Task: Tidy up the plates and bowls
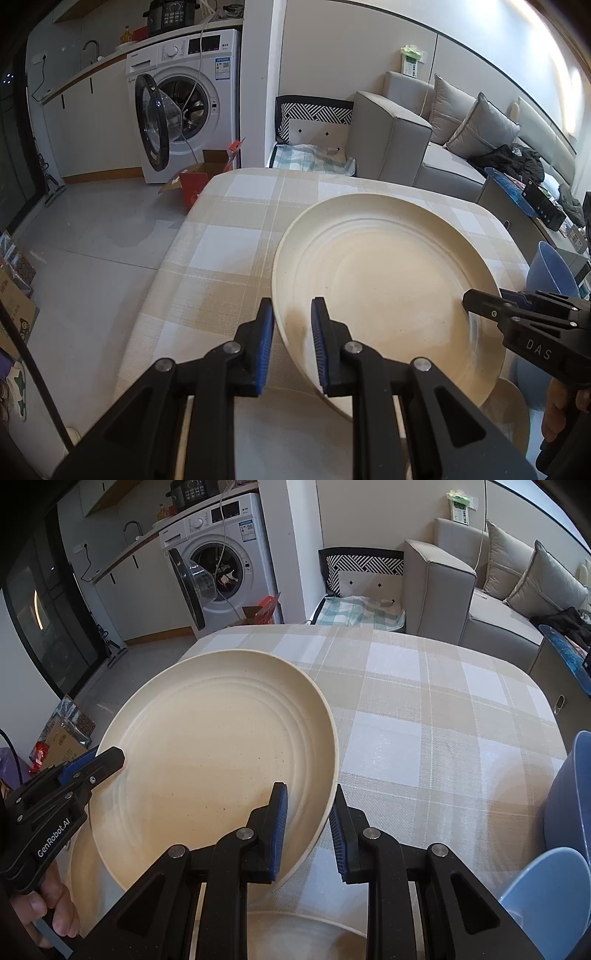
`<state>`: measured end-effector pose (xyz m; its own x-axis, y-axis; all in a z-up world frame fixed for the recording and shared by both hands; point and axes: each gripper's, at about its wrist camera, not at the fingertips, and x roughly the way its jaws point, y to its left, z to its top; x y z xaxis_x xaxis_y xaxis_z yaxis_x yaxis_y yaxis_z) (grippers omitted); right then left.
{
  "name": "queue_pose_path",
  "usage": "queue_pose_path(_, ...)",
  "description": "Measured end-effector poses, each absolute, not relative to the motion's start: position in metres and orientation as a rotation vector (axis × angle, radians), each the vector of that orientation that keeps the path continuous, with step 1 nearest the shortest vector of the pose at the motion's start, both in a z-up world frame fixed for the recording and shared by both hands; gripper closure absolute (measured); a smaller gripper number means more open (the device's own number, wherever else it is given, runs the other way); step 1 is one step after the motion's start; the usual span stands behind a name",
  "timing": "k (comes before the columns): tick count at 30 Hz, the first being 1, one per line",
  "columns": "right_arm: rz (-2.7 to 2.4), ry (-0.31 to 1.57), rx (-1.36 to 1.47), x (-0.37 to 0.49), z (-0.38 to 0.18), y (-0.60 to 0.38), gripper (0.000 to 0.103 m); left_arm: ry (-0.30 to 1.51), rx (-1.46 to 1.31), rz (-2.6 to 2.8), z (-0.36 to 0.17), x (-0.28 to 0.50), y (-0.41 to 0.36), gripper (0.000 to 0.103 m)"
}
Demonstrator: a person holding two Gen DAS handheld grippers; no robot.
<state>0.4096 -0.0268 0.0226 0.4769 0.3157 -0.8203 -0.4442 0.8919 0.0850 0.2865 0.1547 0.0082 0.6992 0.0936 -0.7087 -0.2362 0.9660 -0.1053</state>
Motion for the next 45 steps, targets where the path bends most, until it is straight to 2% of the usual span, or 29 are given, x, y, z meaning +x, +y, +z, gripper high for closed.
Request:
queue_pose_path(24, 0.46, 0.887, -0.135, 0.343, 0.06, -0.051, 0.081, 0.703, -0.165, 0.153, 0.041, 0.228, 0.136, 0.085)
queue_pose_path(45, 0.437, 0.881, -0.122, 0.279, 0.054, -0.072, 0.081, 0.692, -0.156, 0.136, 0.038, 0.18, 0.116, 0.085)
